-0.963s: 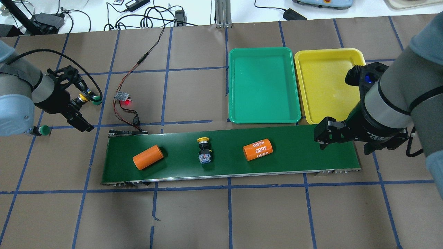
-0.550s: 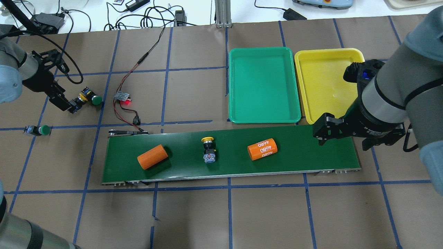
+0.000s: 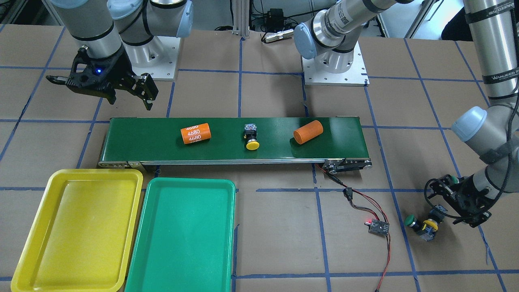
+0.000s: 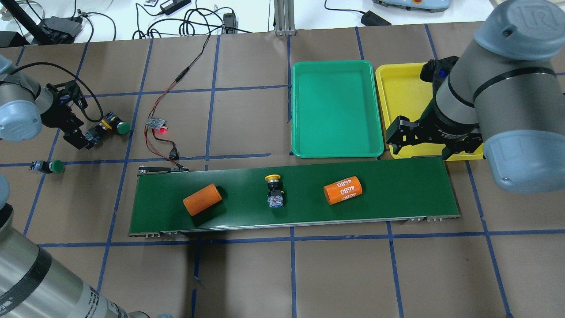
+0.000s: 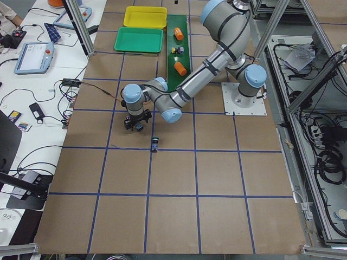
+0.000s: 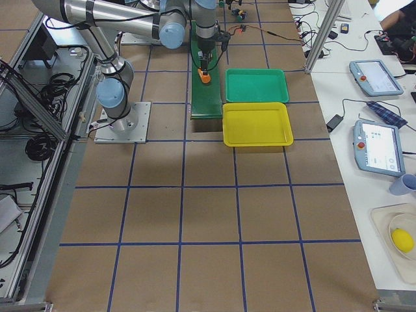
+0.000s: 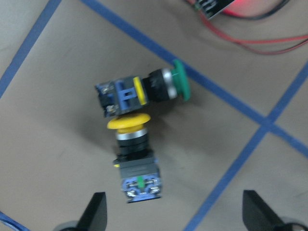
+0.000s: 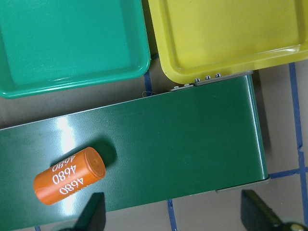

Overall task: Sort buttons by color to trays
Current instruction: 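Reach the left gripper to the next yellow push-button and grasp it, then place the yellow push-button on the belt with the left gripper, then grasp the far yellow button with right gripper while left grasps another button, then carry yellow button over yellow tray while left gripper sets button on belt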

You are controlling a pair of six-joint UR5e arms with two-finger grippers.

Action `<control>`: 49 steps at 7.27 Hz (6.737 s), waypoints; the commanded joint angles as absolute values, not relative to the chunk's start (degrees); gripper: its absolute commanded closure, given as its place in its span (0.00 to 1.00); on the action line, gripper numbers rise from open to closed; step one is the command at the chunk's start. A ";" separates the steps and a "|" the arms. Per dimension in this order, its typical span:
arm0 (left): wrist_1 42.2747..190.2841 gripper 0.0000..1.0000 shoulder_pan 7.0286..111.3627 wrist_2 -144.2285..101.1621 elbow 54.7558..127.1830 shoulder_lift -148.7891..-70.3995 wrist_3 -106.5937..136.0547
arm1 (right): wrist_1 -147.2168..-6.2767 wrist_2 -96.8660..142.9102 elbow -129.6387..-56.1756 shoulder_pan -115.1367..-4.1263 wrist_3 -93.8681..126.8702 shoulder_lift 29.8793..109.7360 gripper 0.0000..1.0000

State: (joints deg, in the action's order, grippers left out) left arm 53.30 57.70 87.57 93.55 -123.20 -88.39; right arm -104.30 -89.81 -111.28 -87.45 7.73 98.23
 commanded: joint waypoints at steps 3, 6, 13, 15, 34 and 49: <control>53.43 0.97 57.83 87.80 93.52 -123.76 -87.11 | -104.85 -89.83 -111.27 -87.54 7.82 97.90 0.00; 62.61 1.00 58.80 87.72 93.95 -116.93 -72.83 | -105.20 -89.38 -111.18 -87.63 7.73 99.33 0.00; 71.81 1.00 76.61 87.89 123.81 -85.01 -20.36 | -103.97 -89.30 -111.88 -87.89 7.29 102.92 0.00; 70.94 1.00 80.23 87.80 128.22 -83.23 -13.20 | -103.97 -89.38 -111.97 -87.89 6.95 102.57 0.00; 58.10 0.03 65.30 86.75 81.91 -129.45 -10.20 | -117.86 -86.31 -115.13 -101.16 13.09 80.69 0.00; 70.94 1.00 78.88 89.91 111.73 -98.31 -9.94 | -118.30 -90.44 -105.22 -87.71 4.03 80.80 1.00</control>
State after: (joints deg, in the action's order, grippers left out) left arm 71.50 74.28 90.10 103.66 -104.98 -10.90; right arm -117.89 -90.50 -106.38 -88.08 3.56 83.73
